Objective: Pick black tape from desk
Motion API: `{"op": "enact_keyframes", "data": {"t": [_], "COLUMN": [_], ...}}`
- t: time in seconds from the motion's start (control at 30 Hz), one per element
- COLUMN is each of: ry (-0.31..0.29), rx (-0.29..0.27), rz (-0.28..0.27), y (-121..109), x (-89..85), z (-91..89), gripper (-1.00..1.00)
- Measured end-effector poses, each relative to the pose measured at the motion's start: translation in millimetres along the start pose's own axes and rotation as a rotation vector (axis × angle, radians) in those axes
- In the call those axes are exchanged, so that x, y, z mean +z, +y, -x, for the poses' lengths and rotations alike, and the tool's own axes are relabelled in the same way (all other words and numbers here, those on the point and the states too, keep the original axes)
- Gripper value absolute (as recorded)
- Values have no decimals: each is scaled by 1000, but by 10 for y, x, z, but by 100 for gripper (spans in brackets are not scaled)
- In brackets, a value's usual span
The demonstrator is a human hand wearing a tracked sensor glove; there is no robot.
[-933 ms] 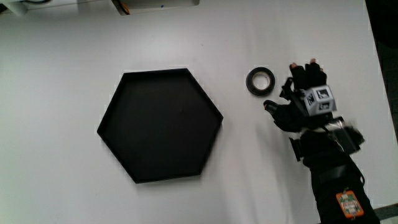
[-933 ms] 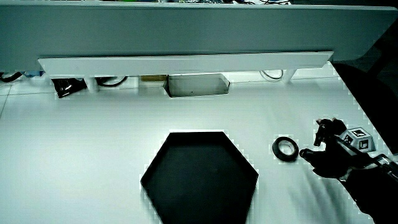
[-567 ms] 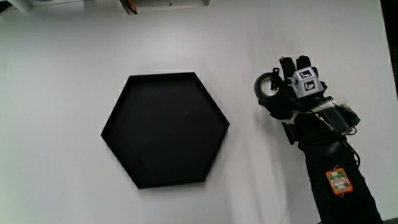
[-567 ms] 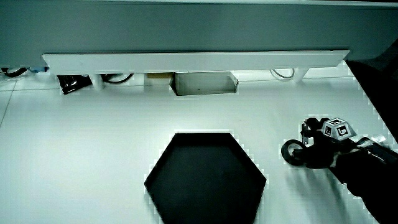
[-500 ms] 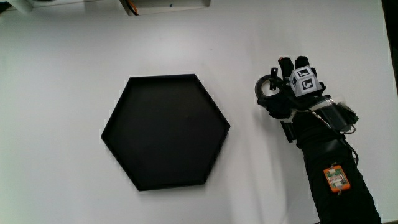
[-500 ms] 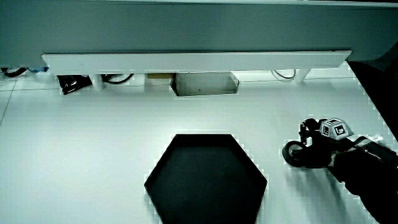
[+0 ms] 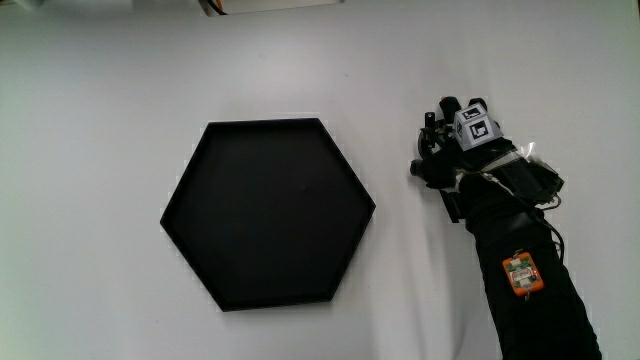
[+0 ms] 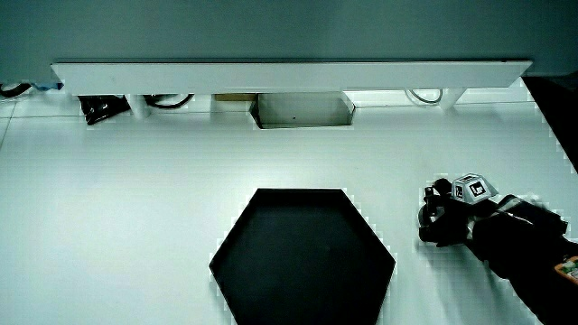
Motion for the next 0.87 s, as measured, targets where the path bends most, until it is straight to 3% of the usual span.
{"op": "enact_keyframes", "data": {"t": [0.03, 0.07, 0.1, 0.13, 0.17, 0.2, 0.23, 0.27, 0.3, 0.53, 0.7, 0.73, 0.8, 0.87], "ry": [-37, -77, -75, -26, -7, -29, -50, -30, -29, 46, 110, 126, 142, 141], "rx": [-17, -24, -28, -44, -63, -51, -82, -84, -97, -94, -54, -43, -28, 7], "rz": [29, -23, -73, -116, -132, -133, -161, -138, -152, -167, -287, -286, -301, -368], "y": [42, -1, -62, -57, -81, -64, -104, -76, -96, -158, -410, -378, -381, -503], "x": [-33, 9, 59, 42, 61, 49, 68, 34, 29, -95, 78, 62, 92, 212], "z": [24, 60, 82, 87, 97, 118, 119, 94, 75, -47, -46, -31, 35, 144], "gripper": [43, 50, 57, 64, 71, 79, 86, 93, 100, 100, 100, 100, 100, 100]}}
